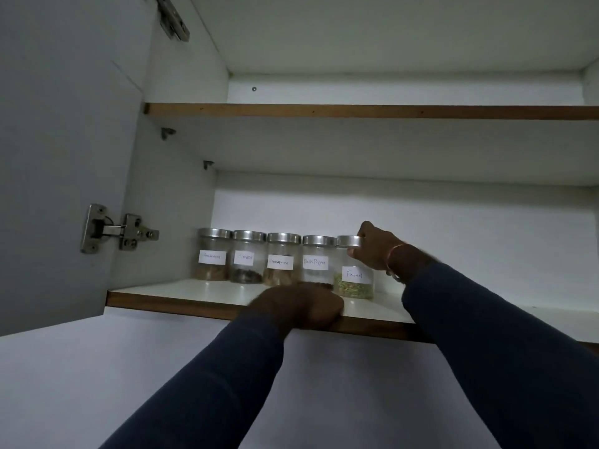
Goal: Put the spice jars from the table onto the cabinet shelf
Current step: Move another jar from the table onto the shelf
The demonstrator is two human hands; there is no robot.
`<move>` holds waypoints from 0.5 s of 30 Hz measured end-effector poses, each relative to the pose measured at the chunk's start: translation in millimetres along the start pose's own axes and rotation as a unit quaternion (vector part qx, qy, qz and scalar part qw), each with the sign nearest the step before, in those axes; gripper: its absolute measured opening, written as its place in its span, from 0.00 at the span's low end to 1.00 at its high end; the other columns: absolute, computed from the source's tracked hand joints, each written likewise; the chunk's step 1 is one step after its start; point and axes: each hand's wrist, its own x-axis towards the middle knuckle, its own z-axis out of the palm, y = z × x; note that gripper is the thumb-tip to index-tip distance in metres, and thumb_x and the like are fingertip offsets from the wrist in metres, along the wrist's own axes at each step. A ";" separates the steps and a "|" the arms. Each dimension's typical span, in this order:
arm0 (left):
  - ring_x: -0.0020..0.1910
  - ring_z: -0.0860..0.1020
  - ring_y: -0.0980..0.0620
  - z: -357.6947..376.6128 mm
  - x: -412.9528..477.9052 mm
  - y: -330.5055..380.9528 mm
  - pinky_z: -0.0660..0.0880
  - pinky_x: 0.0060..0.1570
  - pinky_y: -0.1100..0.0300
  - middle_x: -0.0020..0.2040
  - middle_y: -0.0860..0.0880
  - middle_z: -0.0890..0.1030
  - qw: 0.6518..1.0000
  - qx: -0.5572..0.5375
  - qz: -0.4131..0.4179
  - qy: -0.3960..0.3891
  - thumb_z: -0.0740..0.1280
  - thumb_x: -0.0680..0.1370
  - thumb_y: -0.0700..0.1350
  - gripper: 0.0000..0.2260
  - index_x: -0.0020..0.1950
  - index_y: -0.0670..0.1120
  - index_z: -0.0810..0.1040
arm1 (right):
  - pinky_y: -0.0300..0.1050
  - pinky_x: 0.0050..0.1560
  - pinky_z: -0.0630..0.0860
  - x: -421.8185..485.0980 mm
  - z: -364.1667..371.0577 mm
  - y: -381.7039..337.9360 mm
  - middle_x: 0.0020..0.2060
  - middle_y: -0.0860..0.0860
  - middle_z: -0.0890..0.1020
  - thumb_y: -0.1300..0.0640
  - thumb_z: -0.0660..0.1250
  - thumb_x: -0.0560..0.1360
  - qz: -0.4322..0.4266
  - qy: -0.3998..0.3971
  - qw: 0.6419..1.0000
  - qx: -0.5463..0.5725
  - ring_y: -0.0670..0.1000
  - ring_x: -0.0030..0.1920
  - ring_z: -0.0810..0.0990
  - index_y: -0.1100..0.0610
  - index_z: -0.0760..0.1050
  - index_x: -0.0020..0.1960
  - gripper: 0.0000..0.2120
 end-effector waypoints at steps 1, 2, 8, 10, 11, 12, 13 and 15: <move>0.65 0.72 0.42 -1.4 2.7 -1.7 0.68 0.66 0.50 0.68 0.40 0.72 1.000 -0.004 0.007 -0.014 0.53 0.82 0.45 0.17 0.67 0.41 0.71 | 0.49 0.49 0.72 6.9 3.8 1.1 0.60 0.59 0.77 0.49 0.65 0.78 0.006 0.005 1.000 -0.015 0.59 0.56 0.77 0.59 0.65 0.65 0.22; 0.65 0.71 0.44 -2.0 4.5 -4.5 0.68 0.67 0.49 0.68 0.42 0.71 1.000 -0.004 0.008 -0.021 0.53 0.81 0.47 0.18 0.68 0.44 0.71 | 0.50 0.52 0.73 13.0 7.2 2.3 0.60 0.60 0.77 0.48 0.65 0.77 0.010 0.010 1.000 -0.026 0.60 0.57 0.77 0.59 0.65 0.65 0.22; 0.62 0.73 0.45 -2.2 9.8 -10.2 0.68 0.66 0.47 0.66 0.44 0.74 0.998 0.016 0.036 -0.044 0.52 0.79 0.51 0.19 0.65 0.46 0.73 | 0.49 0.52 0.72 35.2 21.0 8.6 0.59 0.61 0.78 0.49 0.66 0.77 0.017 0.040 0.997 -0.061 0.61 0.58 0.77 0.60 0.65 0.65 0.23; 0.62 0.73 0.44 -2.3 8.9 -8.9 0.68 0.66 0.47 0.66 0.43 0.74 0.998 0.026 0.042 -0.045 0.51 0.81 0.48 0.18 0.64 0.44 0.74 | 0.49 0.51 0.73 39.0 24.5 10.5 0.58 0.61 0.78 0.49 0.67 0.76 0.015 0.047 0.997 -0.064 0.60 0.57 0.78 0.60 0.65 0.65 0.23; 0.62 0.73 0.44 -2.0 8.8 -9.2 0.68 0.66 0.47 0.66 0.42 0.74 0.998 0.028 0.040 -0.042 0.51 0.81 0.48 0.18 0.63 0.44 0.74 | 0.49 0.51 0.73 40.1 25.6 11.5 0.57 0.60 0.79 0.49 0.67 0.76 0.014 0.050 0.997 -0.064 0.60 0.57 0.78 0.60 0.66 0.65 0.23; 0.63 0.73 0.44 -1.8 8.1 -8.4 0.68 0.67 0.47 0.66 0.42 0.74 0.998 0.039 0.038 -0.039 0.51 0.82 0.48 0.17 0.63 0.44 0.73 | 0.49 0.51 0.73 41.2 26.7 12.4 0.57 0.60 0.79 0.49 0.67 0.76 0.013 0.054 0.996 -0.064 0.60 0.56 0.78 0.60 0.66 0.64 0.23; 0.63 0.72 0.43 -1.3 8.6 -7.7 0.67 0.67 0.48 0.66 0.41 0.73 0.998 0.035 0.032 -0.032 0.51 0.82 0.46 0.17 0.64 0.43 0.73 | 0.49 0.50 0.72 41.7 27.4 13.5 0.57 0.60 0.79 0.49 0.67 0.76 0.013 0.055 0.996 -0.065 0.61 0.56 0.78 0.60 0.66 0.64 0.23; 0.66 0.71 0.42 -0.4 6.2 -3.7 0.66 0.68 0.49 0.69 0.39 0.71 0.999 0.034 0.034 -0.008 0.51 0.83 0.43 0.16 0.66 0.40 0.71 | 0.49 0.50 0.72 43.3 28.0 14.6 0.57 0.60 0.79 0.49 0.67 0.77 0.014 0.053 0.996 -0.071 0.60 0.56 0.78 0.60 0.66 0.65 0.23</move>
